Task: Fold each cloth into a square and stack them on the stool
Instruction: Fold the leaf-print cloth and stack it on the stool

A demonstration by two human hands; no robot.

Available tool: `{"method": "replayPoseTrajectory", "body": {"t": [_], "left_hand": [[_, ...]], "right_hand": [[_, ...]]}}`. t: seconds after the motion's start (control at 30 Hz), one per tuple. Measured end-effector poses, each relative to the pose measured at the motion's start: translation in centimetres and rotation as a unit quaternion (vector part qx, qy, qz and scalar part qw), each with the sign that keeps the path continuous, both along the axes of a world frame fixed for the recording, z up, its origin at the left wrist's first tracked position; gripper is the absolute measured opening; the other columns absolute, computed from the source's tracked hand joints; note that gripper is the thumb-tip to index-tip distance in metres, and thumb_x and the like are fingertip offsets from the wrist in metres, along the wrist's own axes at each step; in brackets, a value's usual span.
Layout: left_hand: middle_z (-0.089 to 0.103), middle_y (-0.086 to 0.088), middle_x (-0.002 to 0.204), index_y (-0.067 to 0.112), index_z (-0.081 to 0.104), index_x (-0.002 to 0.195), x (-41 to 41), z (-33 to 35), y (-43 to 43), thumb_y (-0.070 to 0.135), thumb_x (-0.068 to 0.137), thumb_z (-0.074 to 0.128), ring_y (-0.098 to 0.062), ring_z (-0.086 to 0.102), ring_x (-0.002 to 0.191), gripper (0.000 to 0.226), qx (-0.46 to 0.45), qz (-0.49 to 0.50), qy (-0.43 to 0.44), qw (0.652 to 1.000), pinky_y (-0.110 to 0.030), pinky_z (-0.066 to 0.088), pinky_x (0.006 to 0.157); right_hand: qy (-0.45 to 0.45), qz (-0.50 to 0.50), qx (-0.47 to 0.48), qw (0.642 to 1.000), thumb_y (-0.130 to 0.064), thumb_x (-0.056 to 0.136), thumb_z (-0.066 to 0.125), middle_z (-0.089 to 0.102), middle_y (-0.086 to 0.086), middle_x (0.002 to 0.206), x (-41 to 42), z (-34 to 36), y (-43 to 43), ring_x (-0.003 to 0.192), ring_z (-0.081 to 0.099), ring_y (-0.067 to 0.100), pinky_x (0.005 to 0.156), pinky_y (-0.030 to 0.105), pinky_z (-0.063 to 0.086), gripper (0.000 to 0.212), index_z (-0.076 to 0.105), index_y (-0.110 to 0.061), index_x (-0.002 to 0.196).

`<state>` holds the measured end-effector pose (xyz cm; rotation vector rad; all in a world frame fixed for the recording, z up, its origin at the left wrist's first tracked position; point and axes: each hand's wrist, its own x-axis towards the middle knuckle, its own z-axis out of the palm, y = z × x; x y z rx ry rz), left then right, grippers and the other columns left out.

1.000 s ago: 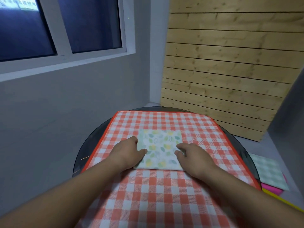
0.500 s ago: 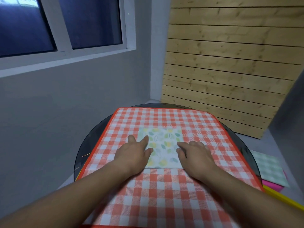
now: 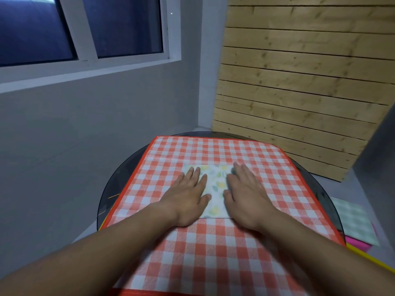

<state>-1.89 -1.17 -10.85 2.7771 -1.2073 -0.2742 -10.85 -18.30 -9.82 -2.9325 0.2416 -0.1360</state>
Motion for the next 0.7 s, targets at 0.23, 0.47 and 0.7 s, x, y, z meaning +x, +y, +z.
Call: {"method": "replayPoseTrajectory", "body": {"t": [0.23, 0.47, 0.7], "left_hand": [[-0.019, -0.002, 0.165, 0.021, -0.008, 0.158, 0.2, -0.8, 0.1, 0.051, 0.104, 0.011, -0.016, -0.024, 0.15, 0.065, 0.022, -0.008, -0.004, 1.0, -0.038, -0.011, 0.124], [-0.023, 0.0, 0.164, 0.021, -0.013, 0.158, 0.2, -0.6, 0.4, 0.067, 0.097, 0.007, -0.017, -0.026, 0.15, 0.079, 0.046, 0.034, 0.002, 0.998, -0.045, -0.01, 0.124], [0.023, -0.007, 0.162, 0.018, 0.024, 0.152, -0.1, 0.8, 1.6, 0.068, 0.094, 0.033, -0.032, 0.02, 0.15, 0.077, -0.035, 0.117, 0.043, 0.992, -0.046, 0.026, 0.12]], "right_hand": [[0.095, 0.081, -0.016, 0.992, -0.045, 0.103, 0.013, -0.017, 0.002, 0.164, 1.0, -1.8, 0.8, 0.149, -0.023, 0.016, 0.123, 0.036, -0.009, 0.064, -0.005, -0.014, 0.157], [0.124, 0.043, -0.035, 0.991, -0.055, 0.1, 0.006, -0.024, 0.001, 0.162, 0.4, -2.0, -0.9, 0.148, -0.024, 0.015, 0.122, 0.039, -0.01, 0.07, -0.014, -0.016, 0.155], [0.041, -0.044, 0.326, 0.943, -0.048, 0.101, 0.035, 0.02, -0.011, 0.161, -0.6, 0.3, -1.5, 0.149, 0.021, 0.016, 0.121, 0.041, 0.019, 0.059, 0.019, -0.032, 0.154]]}}
